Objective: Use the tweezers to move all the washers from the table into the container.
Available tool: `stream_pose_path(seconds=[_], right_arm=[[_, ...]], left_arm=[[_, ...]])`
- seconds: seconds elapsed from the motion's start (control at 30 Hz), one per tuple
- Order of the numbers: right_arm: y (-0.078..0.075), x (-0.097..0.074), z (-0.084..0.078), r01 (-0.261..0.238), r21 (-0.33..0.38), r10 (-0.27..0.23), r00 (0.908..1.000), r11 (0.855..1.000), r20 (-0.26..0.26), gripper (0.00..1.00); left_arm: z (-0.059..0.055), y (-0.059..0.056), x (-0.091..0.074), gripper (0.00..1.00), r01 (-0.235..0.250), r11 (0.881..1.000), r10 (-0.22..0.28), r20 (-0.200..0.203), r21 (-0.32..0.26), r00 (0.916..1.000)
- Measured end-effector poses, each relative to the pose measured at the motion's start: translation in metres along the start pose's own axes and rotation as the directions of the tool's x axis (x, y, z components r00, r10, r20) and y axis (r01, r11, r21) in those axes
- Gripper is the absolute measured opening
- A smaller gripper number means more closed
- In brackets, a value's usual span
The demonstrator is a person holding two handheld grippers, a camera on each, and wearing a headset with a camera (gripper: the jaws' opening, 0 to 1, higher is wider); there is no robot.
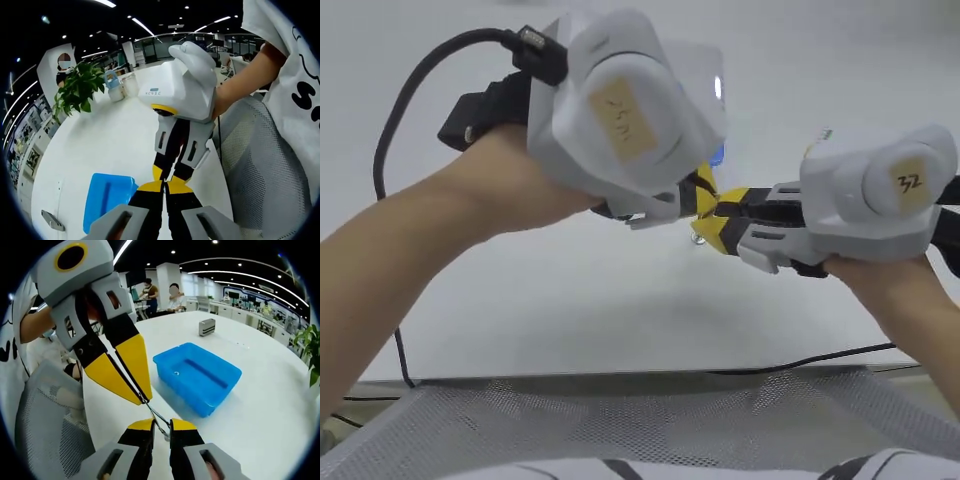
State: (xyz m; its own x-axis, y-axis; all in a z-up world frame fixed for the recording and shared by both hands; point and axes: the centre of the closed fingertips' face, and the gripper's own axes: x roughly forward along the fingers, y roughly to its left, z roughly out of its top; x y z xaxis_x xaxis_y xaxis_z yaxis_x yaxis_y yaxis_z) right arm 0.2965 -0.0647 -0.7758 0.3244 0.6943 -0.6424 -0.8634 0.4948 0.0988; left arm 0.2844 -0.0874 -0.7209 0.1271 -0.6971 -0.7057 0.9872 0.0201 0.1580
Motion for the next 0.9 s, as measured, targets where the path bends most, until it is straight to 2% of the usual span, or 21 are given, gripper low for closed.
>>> stream_pose_path(seconds=[0.3, 0.5, 0.7, 0.9], right_arm=[[-0.002, 0.001, -0.003, -0.011, -0.019, 0.011, 0.9999, 1.000, -0.009, 0.06], [-0.003, -0.001, -0.004, -0.006, -0.034, 0.006, 0.9998, 0.999, -0.019, 0.04], [-0.002, -0.003, -0.003, 0.006, -0.117, -0.012, 0.9987, 0.993, -0.050, 0.04], [0.001, -0.010, 0.005, -0.002, -0.127, -0.002, 0.9993, 0.992, -0.037, 0.03]], left_arm=[[0.003, 0.001, 0.001, 0.00, -0.003, 1.000, 0.003, 0.002, -0.013, 1.0000], [0.005, 0.001, 0.003, 0.00, -0.021, 1.000, 0.021, -0.013, 0.014, 0.9997], [0.006, -0.004, 0.001, 0.00, -0.018, 0.999, 0.021, -0.046, 0.051, 0.9987], [0.012, -0.003, -0.009, 0.00, -0.036, 0.997, 0.039, -0.050, 0.063, 0.9980]])
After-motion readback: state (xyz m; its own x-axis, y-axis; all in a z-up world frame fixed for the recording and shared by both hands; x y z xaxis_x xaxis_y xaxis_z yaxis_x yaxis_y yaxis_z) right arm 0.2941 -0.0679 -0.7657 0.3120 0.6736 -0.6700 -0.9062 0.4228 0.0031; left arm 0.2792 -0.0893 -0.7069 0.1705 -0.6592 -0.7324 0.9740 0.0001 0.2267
